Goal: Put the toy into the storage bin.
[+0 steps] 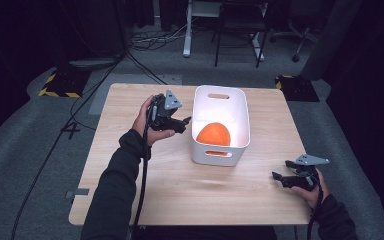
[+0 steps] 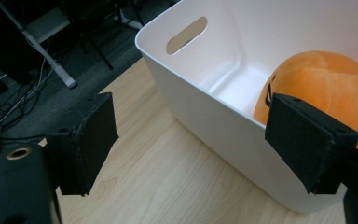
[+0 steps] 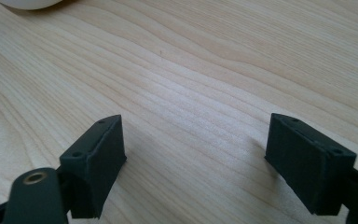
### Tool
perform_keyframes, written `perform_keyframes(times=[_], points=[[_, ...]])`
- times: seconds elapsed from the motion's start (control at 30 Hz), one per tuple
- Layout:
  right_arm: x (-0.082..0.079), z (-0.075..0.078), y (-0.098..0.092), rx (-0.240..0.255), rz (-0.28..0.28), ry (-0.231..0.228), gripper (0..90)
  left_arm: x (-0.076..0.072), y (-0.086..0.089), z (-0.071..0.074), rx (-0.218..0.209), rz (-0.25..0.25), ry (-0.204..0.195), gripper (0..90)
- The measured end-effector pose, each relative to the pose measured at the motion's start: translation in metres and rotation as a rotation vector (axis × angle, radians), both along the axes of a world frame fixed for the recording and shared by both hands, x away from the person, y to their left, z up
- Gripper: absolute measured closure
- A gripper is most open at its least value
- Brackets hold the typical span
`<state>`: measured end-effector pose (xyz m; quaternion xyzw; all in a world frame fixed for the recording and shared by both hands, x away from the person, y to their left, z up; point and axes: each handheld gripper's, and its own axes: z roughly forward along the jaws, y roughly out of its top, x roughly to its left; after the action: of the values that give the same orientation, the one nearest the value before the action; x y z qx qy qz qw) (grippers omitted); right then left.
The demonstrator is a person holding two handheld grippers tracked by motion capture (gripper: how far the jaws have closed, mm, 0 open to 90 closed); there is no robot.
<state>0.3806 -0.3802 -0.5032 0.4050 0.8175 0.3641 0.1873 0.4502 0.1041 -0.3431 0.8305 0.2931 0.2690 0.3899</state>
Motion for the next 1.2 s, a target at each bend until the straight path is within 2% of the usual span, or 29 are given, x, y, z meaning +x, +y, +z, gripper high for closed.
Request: perform_keyframes(times=[0.1, 0.2, 0.23, 0.27, 0.37, 0.43, 0.5, 0.57, 0.6, 0.67, 0.77, 1.0, 1.07, 1.1, 1.13, 1.2], points=[[0.000, 0.000, 0.000, -0.002, 0.002, 0.002, 19.5, -0.001, 0.003, -0.002, -0.009, 0.004, -0.003, 17.0], [0.000, 0.000, 0.000, 0.000, 0.000, 0.000, 19.5, -0.003, 0.008, -0.003, 0.009, 0.012, -0.006, 17.0], [0.000, 0.000, 0.000, -0.004, 0.004, 0.002, 19.5, -0.004, 0.008, -0.005, 0.002, 0.015, 0.000, 17.0], [0.000, 0.000, 0.000, -0.002, 0.002, 0.000, 19.5, -0.004, 0.009, -0.005, 0.015, 0.014, -0.010, 17.0], [0.000, 0.000, 0.000, -0.002, 0.002, 0.001, 19.5, -0.006, 0.012, -0.010, 0.008, 0.018, 0.006, 16.9], [0.000, 0.000, 0.000, 0.000, 0.001, 0.000, 19.5, -0.007, 0.014, -0.011, 0.030, 0.022, -0.005, 16.7], [0.000, 0.000, 0.000, -0.001, 0.002, -0.001, 19.4, -0.007, 0.015, -0.014, 0.030, 0.029, 0.004, 16.7], [0.001, 0.000, 0.000, 0.000, 0.003, -0.002, 19.1, -0.008, 0.017, -0.017, 0.050, 0.031, 0.002, 16.6], [0.001, 0.000, 0.000, 0.000, 0.003, -0.002, 19.1, -0.010, 0.017, -0.019, 0.051, 0.051, 0.004, 16.6], [0.001, 0.000, 0.000, 0.000, 0.003, -0.002, 19.1, -0.010, 0.019, -0.020, 0.070, 0.040, 0.008, 16.7], [0.001, 0.000, 0.000, 0.000, 0.003, -0.002, 19.1, -0.012, 0.022, -0.025, 0.072, 0.043, 0.017, 16.7], [0.001, 0.000, 0.000, 0.000, 0.003, -0.002, 19.1, -0.018, 0.028, -0.035, 0.121, 0.058, 0.012, 16.7], [0.001, 0.000, 0.000, 0.003, 0.002, 0.000, 19.0, -0.020, 0.029, -0.039, 0.120, 0.052, 0.030, 16.7], [0.001, 0.000, 0.000, 0.004, 0.002, 0.000, 19.0, -0.021, 0.030, -0.039, 0.139, 0.052, 0.026, 16.7], [0.001, 0.000, 0.000, 0.003, 0.003, 0.000, 19.0, -0.021, 0.030, -0.041, 0.138, 0.046, 0.032, 16.6], [0.001, 0.000, 0.000, 0.004, 0.002, 0.000, 19.0, -0.024, 0.031, -0.043, 0.150, 0.055, 0.020, 16.7]])
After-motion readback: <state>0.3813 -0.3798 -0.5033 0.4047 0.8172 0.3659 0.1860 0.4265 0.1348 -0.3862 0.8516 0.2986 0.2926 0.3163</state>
